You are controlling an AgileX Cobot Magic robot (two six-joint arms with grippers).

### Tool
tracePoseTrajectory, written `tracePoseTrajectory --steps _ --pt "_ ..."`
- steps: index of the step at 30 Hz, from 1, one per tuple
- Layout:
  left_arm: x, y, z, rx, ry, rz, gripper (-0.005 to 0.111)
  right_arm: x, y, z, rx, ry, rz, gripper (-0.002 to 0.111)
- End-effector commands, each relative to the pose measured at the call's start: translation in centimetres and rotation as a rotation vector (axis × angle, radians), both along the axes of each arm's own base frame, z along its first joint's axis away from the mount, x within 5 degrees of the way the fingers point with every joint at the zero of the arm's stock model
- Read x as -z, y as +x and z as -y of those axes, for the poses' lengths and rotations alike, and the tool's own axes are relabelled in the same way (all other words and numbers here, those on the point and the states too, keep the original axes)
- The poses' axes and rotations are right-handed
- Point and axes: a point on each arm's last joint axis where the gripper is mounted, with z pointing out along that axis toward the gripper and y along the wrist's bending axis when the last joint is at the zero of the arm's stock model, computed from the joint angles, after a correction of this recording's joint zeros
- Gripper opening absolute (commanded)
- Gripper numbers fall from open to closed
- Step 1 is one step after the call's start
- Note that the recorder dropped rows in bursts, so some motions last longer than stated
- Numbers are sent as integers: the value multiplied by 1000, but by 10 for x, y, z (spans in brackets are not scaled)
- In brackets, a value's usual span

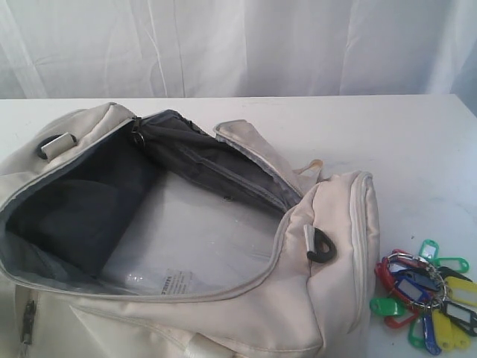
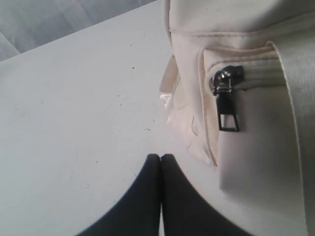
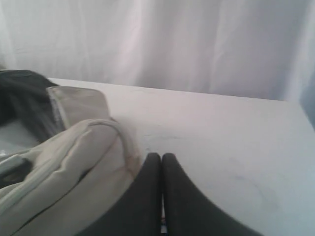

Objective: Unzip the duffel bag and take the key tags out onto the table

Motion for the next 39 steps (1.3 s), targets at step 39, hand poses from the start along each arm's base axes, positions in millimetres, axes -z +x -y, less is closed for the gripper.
tracePoseTrajectory --steps 39 --pt "1 0 0 1 -3 1 0 83 20 -3 316 124 -124 0"
